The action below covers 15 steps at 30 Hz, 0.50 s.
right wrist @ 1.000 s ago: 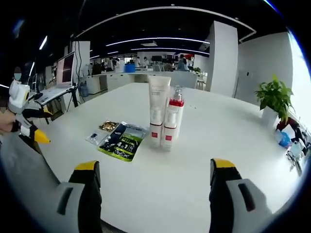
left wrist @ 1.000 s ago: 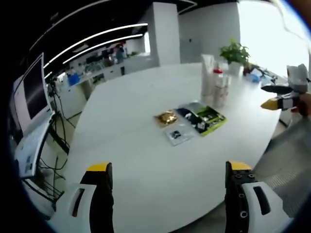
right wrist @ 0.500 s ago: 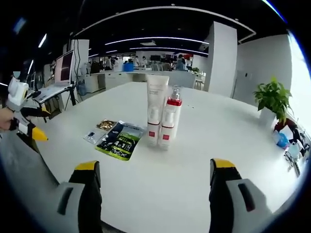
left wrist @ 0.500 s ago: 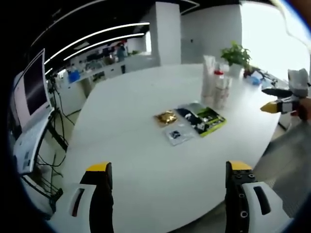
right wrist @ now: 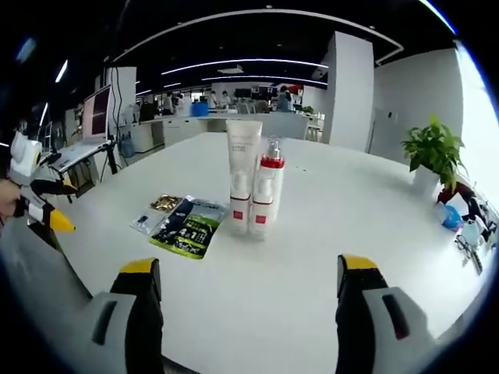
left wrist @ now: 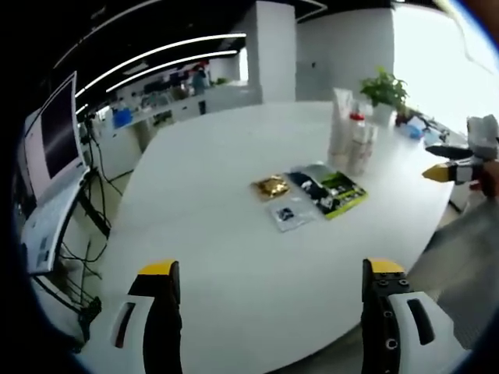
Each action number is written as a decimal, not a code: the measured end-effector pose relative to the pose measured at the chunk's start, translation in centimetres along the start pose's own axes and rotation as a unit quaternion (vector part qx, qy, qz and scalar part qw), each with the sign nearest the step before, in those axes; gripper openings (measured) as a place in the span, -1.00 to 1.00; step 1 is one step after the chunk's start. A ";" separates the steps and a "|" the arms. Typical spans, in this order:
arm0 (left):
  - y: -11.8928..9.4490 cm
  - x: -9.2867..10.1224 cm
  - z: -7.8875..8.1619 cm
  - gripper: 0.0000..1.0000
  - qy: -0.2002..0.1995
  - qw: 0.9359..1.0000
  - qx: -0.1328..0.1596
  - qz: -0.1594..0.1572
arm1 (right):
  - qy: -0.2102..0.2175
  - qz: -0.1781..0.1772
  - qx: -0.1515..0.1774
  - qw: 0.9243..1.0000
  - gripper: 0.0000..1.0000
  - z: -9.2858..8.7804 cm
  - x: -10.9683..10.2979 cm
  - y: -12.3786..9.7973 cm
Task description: Arrange the skincare products in the storage area until every visible bottle or jar stands upright without overlapping.
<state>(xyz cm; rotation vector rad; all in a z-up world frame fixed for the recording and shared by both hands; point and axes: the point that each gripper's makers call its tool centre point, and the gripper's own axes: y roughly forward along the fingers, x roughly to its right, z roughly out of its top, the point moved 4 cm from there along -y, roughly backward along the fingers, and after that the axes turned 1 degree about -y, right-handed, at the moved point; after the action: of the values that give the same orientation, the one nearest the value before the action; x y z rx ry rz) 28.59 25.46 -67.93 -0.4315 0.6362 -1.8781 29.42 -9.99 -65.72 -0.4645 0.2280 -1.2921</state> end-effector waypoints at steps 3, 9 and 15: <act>0.0 0.0 0.1 0.89 0.005 1.000 0.000 0.002 | -0.004 0.004 -0.003 1.000 0.87 -0.1 -0.2 0.1; -0.1 -0.2 0.2 0.90 0.001 1.000 0.004 0.007 | -0.004 0.008 -0.009 1.000 0.87 -0.3 -0.3 0.2; -0.2 -0.4 0.2 0.91 -0.006 1.000 0.008 0.012 | -0.010 0.013 -0.013 1.000 0.88 -0.4 -0.5 0.3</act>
<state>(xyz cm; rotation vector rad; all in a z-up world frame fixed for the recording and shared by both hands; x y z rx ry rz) 28.74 25.86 -67.62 -0.4226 0.6149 -1.8554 29.37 -9.53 -66.24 -0.4951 0.2326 -1.2597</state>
